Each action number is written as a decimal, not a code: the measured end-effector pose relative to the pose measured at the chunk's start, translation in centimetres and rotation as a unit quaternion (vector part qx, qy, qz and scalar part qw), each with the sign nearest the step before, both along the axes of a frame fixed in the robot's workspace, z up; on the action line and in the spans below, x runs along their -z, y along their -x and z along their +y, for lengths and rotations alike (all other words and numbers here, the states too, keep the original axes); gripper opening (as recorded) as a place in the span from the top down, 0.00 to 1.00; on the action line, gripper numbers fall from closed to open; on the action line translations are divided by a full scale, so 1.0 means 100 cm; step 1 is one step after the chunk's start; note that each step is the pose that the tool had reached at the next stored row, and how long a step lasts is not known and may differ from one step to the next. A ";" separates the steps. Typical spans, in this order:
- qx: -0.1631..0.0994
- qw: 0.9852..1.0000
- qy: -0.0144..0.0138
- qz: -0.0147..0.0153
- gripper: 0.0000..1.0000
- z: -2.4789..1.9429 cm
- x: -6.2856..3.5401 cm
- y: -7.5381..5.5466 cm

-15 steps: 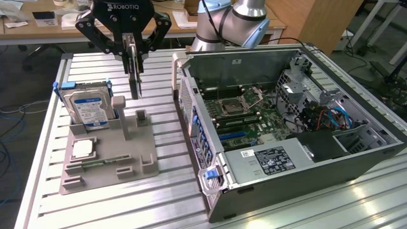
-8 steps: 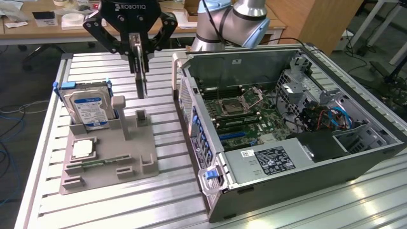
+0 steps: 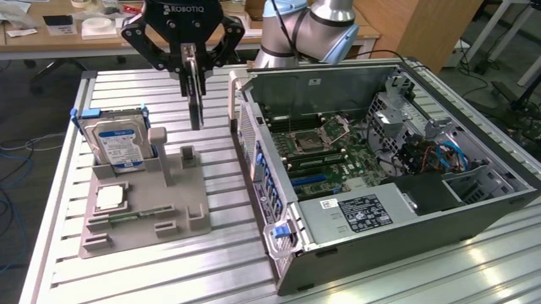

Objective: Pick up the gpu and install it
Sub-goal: 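Pick up the gpu and move the gpu toward the slot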

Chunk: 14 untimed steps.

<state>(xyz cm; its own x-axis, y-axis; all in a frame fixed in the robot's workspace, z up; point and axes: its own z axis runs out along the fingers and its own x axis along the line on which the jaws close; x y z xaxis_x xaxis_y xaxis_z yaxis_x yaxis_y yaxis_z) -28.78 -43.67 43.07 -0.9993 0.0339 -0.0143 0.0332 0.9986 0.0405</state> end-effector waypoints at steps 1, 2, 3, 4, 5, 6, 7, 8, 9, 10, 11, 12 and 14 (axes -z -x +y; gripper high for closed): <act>0.000 1.000 0.000 0.000 0.72 0.0000 0.0001 -0.001; 0.000 1.000 0.000 0.000 0.72 0.0000 0.0001 -0.003; 0.000 1.000 0.000 0.000 0.72 0.0000 0.0000 -0.005; 0.000 1.000 0.000 0.000 0.72 0.0000 0.0001 -0.007; 0.000 1.000 0.000 0.000 0.72 0.0000 0.0001 -0.008; 0.000 1.000 0.000 0.000 0.72 0.0000 0.0001 -0.008; 0.000 1.000 0.000 0.000 0.72 0.0000 0.0002 -0.008; 0.000 1.000 0.000 0.000 0.72 0.0000 0.0002 -0.009; 0.000 1.000 0.000 0.000 0.72 0.0000 0.0001 -0.010; 0.000 1.000 0.000 0.000 0.72 0.0000 0.0001 -0.011; 0.000 1.000 0.000 0.000 0.72 0.0000 0.0001 -0.011; 0.000 1.000 0.000 0.000 0.72 0.0000 0.0001 -0.012; 0.000 1.000 0.000 0.000 0.72 0.0000 0.0001 -0.014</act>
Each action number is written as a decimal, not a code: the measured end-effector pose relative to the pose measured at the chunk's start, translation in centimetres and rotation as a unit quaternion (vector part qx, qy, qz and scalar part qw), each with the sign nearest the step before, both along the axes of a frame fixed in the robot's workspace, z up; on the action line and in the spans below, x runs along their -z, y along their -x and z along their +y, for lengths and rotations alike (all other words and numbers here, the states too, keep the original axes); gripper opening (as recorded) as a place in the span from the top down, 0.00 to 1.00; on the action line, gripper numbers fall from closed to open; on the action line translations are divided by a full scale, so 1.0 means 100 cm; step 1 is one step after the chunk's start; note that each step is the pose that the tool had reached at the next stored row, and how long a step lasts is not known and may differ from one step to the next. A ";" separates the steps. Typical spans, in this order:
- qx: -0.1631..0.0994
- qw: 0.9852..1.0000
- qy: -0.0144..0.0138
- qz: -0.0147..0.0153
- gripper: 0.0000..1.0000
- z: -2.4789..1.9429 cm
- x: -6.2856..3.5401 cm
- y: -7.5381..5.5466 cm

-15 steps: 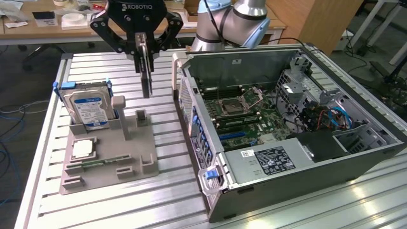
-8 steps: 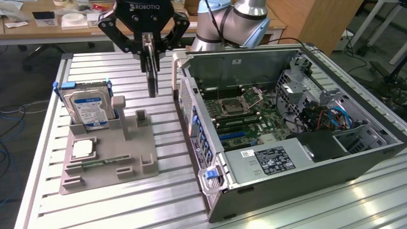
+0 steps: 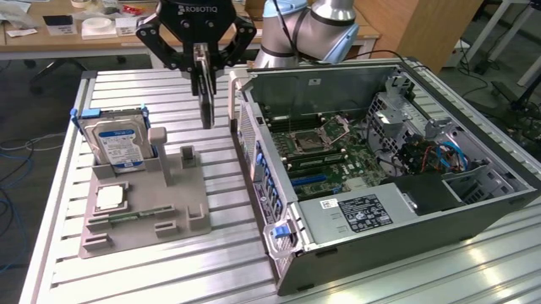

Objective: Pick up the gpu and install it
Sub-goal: 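Pick up the gpu and move the gpu toward the slot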

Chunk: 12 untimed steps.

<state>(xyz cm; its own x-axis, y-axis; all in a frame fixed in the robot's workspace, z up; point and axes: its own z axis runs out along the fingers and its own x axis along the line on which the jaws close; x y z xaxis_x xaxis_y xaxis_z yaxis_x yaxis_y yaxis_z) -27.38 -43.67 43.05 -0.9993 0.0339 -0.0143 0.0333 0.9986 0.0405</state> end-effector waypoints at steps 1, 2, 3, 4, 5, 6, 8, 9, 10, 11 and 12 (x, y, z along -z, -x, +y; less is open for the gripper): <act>0.000 1.000 0.000 0.000 0.72 0.0000 0.0000 -0.001; 0.000 1.000 0.000 0.000 0.72 0.0000 0.0000 -0.003; 0.000 1.000 0.000 0.000 0.72 0.0000 0.0000 -0.004; 0.000 1.000 0.000 0.000 0.72 0.0000 0.0000 -0.005; 0.000 1.000 0.000 0.000 0.72 0.0000 0.0001 -0.006; 0.000 1.000 0.000 0.000 0.72 0.0000 0.0000 -0.007; 0.000 1.000 0.000 0.000 0.72 0.0000 0.0001 -0.008; 0.000 1.000 0.000 0.000 0.72 0.0000 0.0001 -0.009; 0.000 1.000 0.000 0.000 0.72 0.0000 0.0001 -0.010; 0.000 1.000 0.000 0.000 0.72 0.0000 0.0001 -0.011; 0.000 1.000 0.000 0.000 0.72 0.0000 0.0001 -0.012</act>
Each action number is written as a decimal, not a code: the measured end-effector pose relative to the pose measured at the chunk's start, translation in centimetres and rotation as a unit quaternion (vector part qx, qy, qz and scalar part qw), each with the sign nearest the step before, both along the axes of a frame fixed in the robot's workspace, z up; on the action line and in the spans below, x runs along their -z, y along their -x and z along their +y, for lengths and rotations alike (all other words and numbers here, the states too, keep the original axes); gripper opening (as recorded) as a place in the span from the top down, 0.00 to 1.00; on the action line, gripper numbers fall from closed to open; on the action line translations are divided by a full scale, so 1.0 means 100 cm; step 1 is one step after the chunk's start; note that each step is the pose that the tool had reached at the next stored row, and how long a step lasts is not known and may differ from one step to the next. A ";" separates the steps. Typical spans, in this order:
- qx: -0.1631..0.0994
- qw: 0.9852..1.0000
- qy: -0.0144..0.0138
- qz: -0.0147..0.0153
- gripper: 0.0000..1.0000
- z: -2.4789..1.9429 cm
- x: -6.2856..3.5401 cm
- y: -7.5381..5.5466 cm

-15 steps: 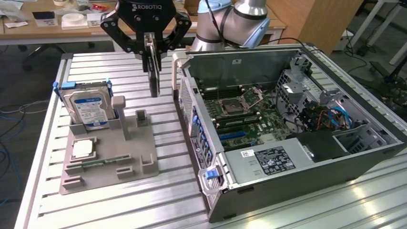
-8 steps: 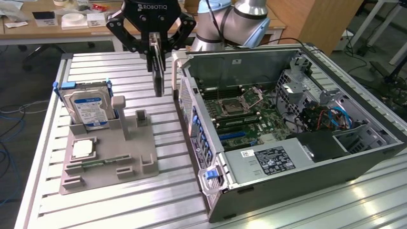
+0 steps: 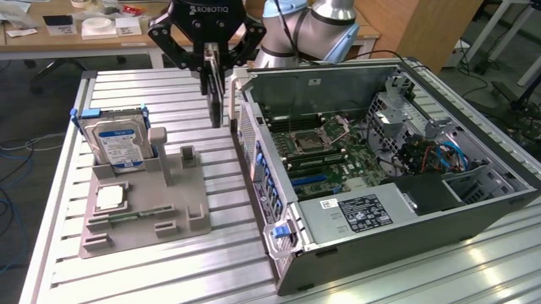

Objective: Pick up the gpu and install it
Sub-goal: 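Pick up the gpu and move the gpu toward the slot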

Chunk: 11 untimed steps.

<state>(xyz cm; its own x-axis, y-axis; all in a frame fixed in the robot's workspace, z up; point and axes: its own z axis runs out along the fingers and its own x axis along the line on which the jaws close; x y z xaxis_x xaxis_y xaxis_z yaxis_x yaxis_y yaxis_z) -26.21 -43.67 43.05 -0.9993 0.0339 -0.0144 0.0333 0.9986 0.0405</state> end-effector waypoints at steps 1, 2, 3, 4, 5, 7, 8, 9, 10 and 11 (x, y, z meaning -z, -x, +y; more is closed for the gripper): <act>0.000 1.000 0.000 0.000 0.72 0.0000 0.0000 -0.001; 0.000 1.000 0.000 0.000 0.72 0.0000 0.0000 -0.002; 0.000 1.000 0.000 0.000 0.72 0.0000 0.0001 -0.003; 0.000 1.000 0.000 0.000 0.72 0.0000 0.0000 -0.004; 0.000 1.000 0.000 0.000 0.72 0.0000 0.0001 -0.005; 0.000 1.000 0.000 0.000 0.72 0.0000 0.0001 -0.006; 0.000 1.000 0.000 0.000 0.72 0.0000 0.0001 -0.007; 0.000 1.000 0.000 0.000 0.72 0.0000 0.0001 -0.008; 0.000 1.000 0.000 0.000 0.72 0.0000 0.0001 -0.009; 0.000 1.000 0.000 0.000 0.72 0.0000 0.0001 -0.010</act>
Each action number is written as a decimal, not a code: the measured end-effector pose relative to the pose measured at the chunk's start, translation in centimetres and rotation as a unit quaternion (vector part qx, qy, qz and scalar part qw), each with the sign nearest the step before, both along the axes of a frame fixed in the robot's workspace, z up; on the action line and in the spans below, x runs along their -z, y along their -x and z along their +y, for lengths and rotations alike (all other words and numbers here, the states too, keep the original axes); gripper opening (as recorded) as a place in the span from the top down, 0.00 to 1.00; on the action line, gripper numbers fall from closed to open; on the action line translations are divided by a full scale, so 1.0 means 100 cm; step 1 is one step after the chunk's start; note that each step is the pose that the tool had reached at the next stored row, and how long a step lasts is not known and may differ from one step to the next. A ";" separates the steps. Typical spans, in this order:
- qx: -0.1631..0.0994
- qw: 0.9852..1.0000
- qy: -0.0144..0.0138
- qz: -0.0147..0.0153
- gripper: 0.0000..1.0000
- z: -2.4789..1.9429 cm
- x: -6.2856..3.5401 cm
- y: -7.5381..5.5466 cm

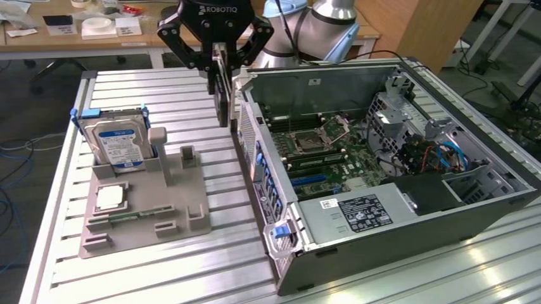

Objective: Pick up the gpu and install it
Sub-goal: 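Pick up the gpu and move the gpu toward the slot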

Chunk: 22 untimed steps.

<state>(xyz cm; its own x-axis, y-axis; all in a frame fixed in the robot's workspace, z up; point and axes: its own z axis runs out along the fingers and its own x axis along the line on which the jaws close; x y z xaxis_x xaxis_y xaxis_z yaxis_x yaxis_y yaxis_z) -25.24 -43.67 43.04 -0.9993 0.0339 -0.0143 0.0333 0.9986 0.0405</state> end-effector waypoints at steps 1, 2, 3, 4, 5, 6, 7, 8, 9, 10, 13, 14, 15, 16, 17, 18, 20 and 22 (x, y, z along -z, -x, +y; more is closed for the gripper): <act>0.000 1.000 0.000 0.000 0.72 0.0000 0.0000 -0.001; 0.000 1.000 0.000 0.000 0.72 0.0000 0.0000 -0.002; 0.000 1.000 0.000 0.000 0.72 0.0000 0.0000 -0.002; 0.000 1.000 0.000 0.000 0.72 0.0000 0.0000 -0.003; 0.000 1.000 0.000 0.000 0.72 0.0000 0.0000 -0.004; 0.000 1.000 0.000 0.000 0.72 0.0000 0.0001 -0.005; 0.000 1.000 0.000 0.000 0.72 0.0000 0.0000 -0.006; 0.000 1.000 0.000 0.000 0.72 0.0000 0.0001 -0.007; 0.000 1.000 0.000 0.000 0.72 0.0000 0.0001 -0.008; 0.000 1.000 0.000 0.000 0.72 0.0000 0.0001 -0.008; 0.000 1.000 0.000 0.000 0.72 0.0000 0.0001 -0.010; 0.000 1.000 0.000 0.000 0.72 0.0000 0.0001 -0.011; 0.000 1.000 0.000 0.000 0.72 0.0000 0.0001 -0.011; 0.000 1.000 0.000 0.000 0.72 0.0000 0.0001 -0.012; 0.000 1.000 0.000 0.000 0.72 0.0000 0.0001 -0.012; 0.000 1.000 0.000 0.000 0.72 0.0000 0.0001 -0.013; 0.000 1.000 0.000 0.000 0.72 0.0000 0.0001 -0.015; 0.000 1.000 0.000 0.000 0.72 0.0000 0.0001 -0.016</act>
<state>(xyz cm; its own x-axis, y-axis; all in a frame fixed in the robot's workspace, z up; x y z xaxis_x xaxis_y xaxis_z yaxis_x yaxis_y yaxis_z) -23.64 -43.67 43.03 -0.9993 0.0340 -0.0143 0.0333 0.9986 0.0405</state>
